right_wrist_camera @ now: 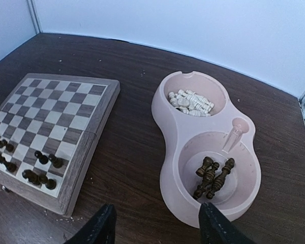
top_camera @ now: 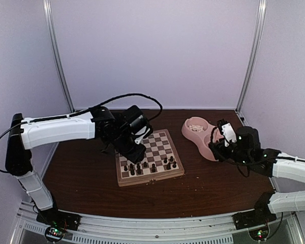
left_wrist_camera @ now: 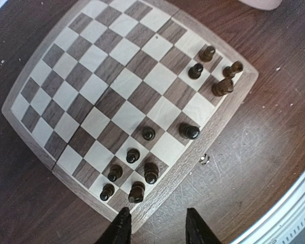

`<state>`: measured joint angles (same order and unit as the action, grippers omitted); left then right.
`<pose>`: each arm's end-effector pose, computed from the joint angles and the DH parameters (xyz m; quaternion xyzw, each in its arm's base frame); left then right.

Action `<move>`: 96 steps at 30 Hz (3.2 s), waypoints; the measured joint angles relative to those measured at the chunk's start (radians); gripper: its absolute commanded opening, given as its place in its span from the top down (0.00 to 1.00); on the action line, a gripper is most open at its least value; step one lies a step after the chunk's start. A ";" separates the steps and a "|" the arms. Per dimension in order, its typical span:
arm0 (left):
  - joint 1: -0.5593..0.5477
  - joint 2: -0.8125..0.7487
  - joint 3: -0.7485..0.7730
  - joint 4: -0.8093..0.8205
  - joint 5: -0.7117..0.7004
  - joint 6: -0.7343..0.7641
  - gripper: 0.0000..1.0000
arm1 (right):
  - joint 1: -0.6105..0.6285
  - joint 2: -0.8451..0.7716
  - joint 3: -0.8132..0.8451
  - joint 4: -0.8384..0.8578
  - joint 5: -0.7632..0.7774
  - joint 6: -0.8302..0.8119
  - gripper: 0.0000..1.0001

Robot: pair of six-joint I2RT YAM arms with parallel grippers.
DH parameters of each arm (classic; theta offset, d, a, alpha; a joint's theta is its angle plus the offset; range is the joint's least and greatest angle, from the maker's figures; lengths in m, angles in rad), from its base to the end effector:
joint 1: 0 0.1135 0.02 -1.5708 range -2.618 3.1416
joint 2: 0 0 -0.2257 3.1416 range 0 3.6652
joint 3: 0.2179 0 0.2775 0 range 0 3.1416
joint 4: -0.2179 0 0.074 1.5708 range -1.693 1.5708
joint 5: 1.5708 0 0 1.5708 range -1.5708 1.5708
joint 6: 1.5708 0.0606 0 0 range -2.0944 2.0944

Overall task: Set up the chess pieces on the board
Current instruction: Place the bishop on f8, then pick up the chess pile from the storage box.

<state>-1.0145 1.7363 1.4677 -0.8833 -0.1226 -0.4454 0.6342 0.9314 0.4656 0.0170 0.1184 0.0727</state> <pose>0.2116 -0.3263 0.1995 0.2619 0.9406 -0.0937 0.1946 0.2260 0.1573 0.1683 -0.2039 0.8209 0.1368 0.5156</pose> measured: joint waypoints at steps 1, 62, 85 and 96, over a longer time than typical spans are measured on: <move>0.000 -0.026 0.002 -0.001 -0.001 -0.003 0.59 | -0.009 0.020 0.058 -0.061 0.004 0.016 0.49; 0.018 -0.526 -0.311 0.074 -0.162 -0.131 0.50 | -0.316 0.985 0.786 -0.543 -0.040 0.251 0.85; 0.019 -0.449 -0.259 0.180 -0.013 -0.147 0.49 | -0.299 0.350 0.338 -0.098 -0.369 0.076 0.88; 0.021 -0.347 -0.191 0.395 0.265 -0.235 0.38 | -0.048 0.123 0.261 0.041 -0.539 0.053 0.87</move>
<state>-0.9936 1.3891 1.2766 -0.4881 0.1425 -0.6800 0.5861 1.0546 0.7261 0.0578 -0.4210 0.1257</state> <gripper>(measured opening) 0.597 0.167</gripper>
